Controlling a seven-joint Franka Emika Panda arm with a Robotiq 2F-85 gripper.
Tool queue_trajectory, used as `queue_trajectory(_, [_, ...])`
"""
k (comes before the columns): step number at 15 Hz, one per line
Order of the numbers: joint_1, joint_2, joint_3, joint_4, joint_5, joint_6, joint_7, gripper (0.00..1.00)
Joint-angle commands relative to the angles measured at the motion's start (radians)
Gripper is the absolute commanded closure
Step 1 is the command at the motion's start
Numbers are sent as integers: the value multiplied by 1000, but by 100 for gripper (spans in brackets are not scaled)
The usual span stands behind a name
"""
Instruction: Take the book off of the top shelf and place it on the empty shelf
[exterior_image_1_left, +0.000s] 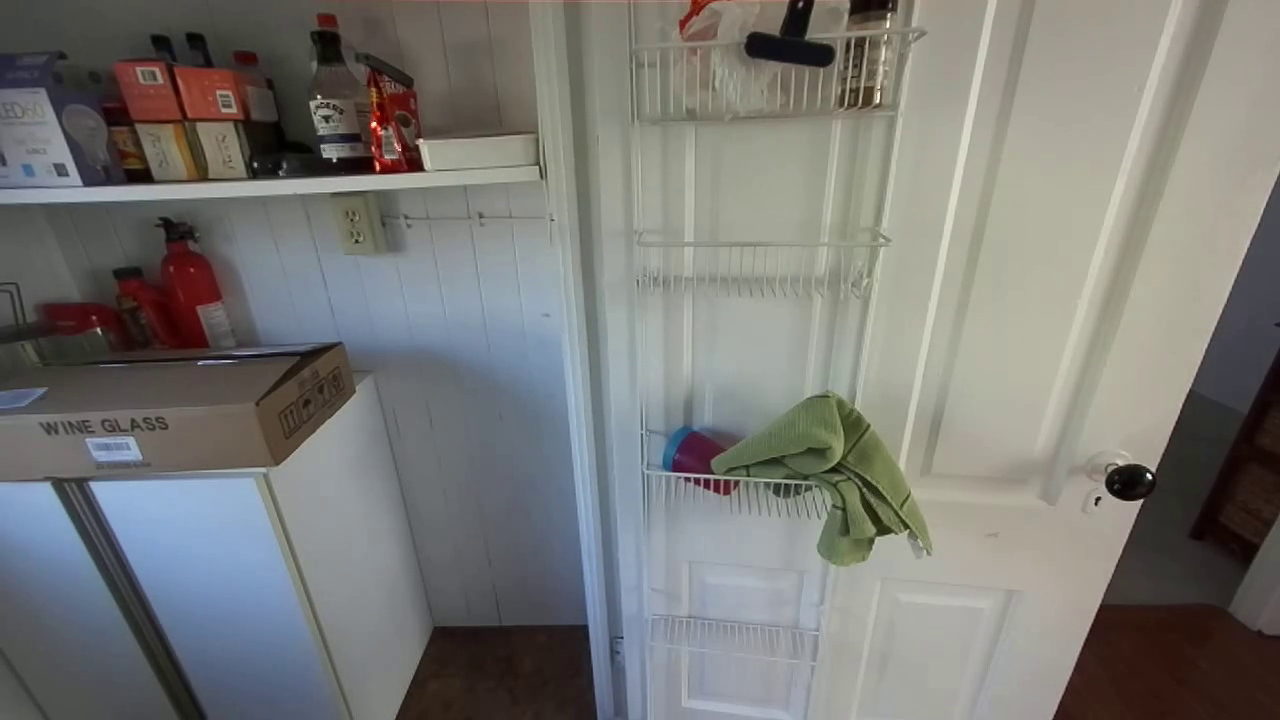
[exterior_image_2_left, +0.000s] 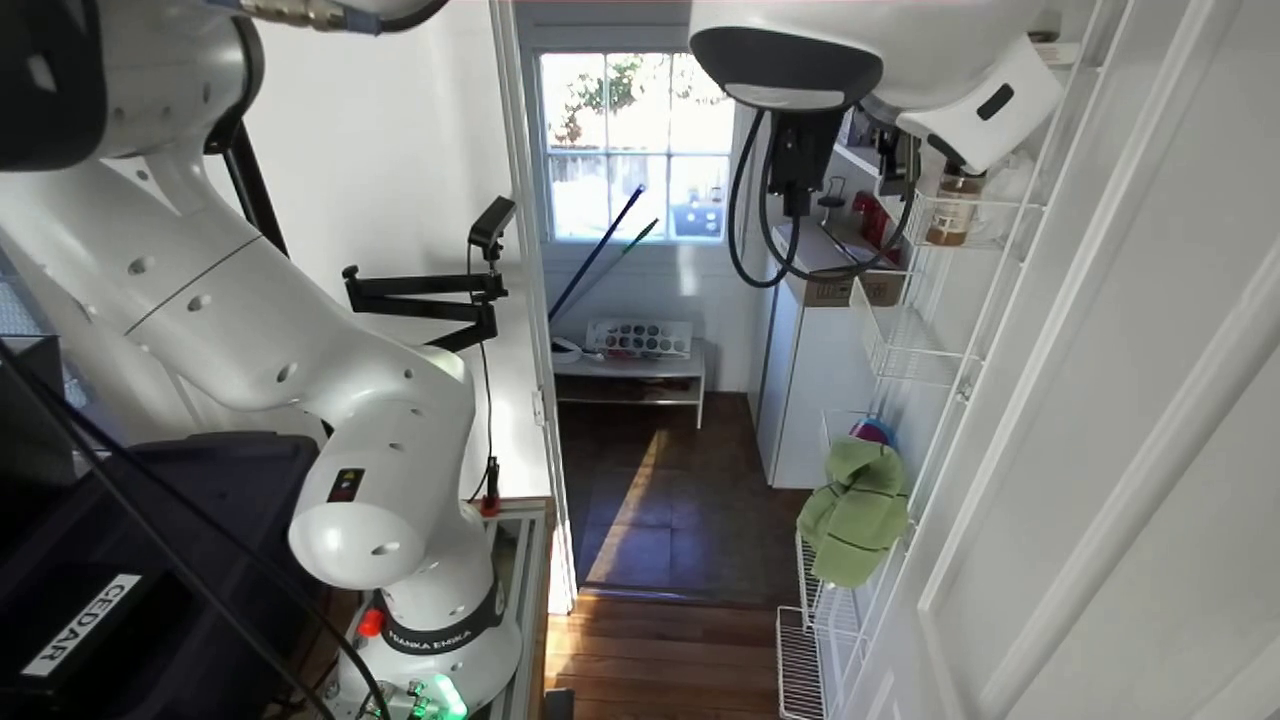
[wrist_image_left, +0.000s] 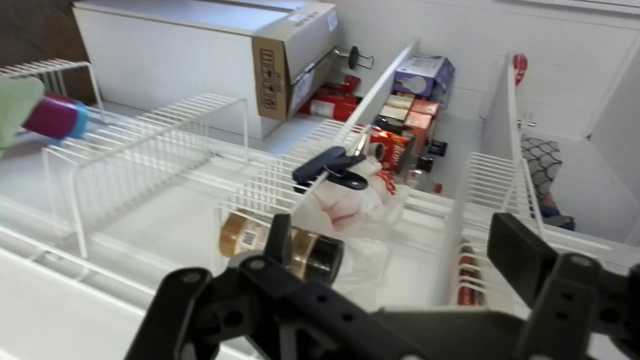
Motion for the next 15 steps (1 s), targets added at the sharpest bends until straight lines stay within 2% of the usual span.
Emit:
queue_trajectory(1, [-21,10,18,9,14,-6,-12,0])
queue_trajectory(5, [-28,13,19,5,13,-8,-12,0])
queue_trajectory(10, [-9,79,2,61,230,44,-151,0])
queue_trajectory(15, [-14,190,19,146,363,40,-276,0])
